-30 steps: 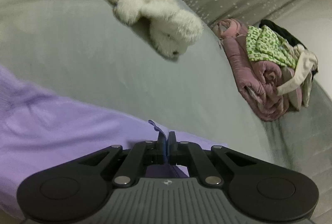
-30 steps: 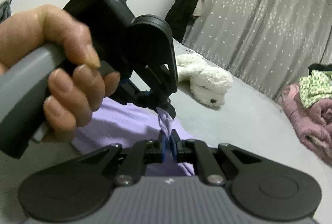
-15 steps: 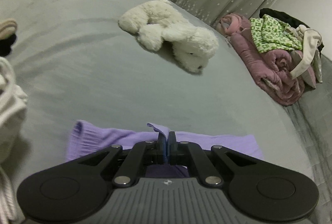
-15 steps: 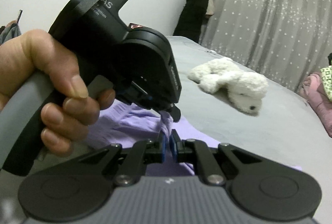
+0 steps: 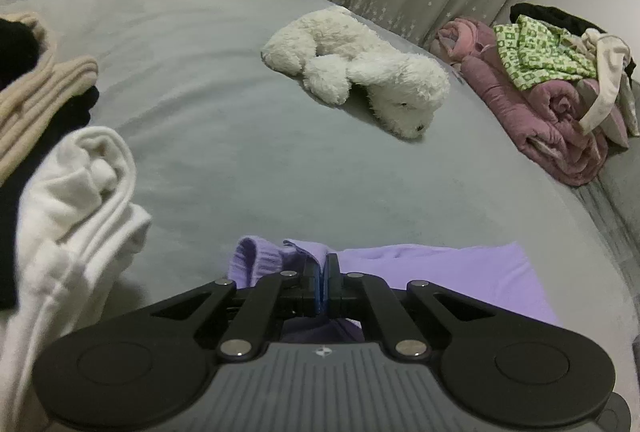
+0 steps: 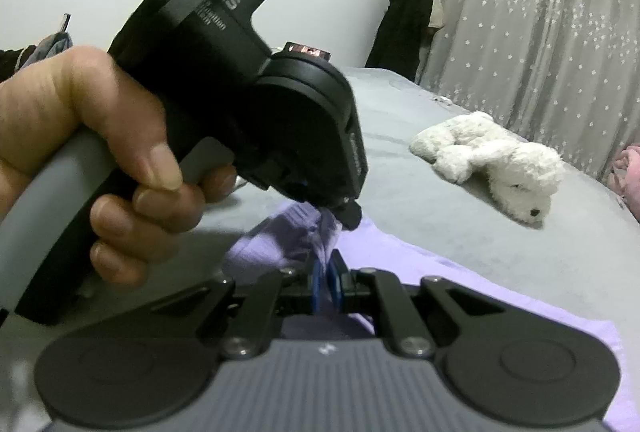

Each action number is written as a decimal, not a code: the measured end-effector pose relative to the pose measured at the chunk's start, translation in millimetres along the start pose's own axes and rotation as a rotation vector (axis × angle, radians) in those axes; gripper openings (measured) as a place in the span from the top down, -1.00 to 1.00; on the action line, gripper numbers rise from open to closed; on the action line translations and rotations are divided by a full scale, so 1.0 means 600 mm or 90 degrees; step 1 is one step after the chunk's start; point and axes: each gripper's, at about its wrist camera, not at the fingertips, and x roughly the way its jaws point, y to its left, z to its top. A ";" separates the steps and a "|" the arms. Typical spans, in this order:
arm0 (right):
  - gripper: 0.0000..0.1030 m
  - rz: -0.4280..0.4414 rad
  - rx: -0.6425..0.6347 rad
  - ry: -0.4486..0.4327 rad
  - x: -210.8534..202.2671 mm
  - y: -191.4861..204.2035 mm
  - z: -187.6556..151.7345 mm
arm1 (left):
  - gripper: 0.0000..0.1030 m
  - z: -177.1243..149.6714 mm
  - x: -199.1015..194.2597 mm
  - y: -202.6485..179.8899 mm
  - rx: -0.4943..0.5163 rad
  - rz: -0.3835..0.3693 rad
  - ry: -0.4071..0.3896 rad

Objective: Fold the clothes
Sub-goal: 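Lower the folded leg end onto the waistband with both grippers, then open the right gripper and withdraw it from the folded pants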

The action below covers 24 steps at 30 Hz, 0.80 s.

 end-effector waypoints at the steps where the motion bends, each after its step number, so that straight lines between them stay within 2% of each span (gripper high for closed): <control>1: 0.87 0.002 -0.001 0.003 0.003 0.002 -0.001 | 1.00 -0.001 0.001 0.001 0.005 0.004 0.001; 5: 0.87 0.007 -0.005 0.019 0.013 0.008 -0.012 | 1.00 -0.009 0.015 -0.001 0.033 0.030 0.027; 8: 0.87 0.011 -0.005 0.020 0.014 0.012 -0.016 | 1.00 -0.011 0.008 -0.004 0.047 0.029 0.020; 13: 0.85 0.013 -0.008 0.029 0.016 0.013 -0.013 | 0.96 -0.008 0.008 0.004 0.036 0.039 0.029; 20: 0.77 0.061 0.021 0.032 0.005 0.008 -0.010 | 0.95 0.004 -0.019 0.012 0.012 0.059 0.016; 24: 0.77 0.082 0.047 0.034 -0.007 -0.004 -0.005 | 0.95 0.003 -0.024 0.000 0.025 0.081 0.012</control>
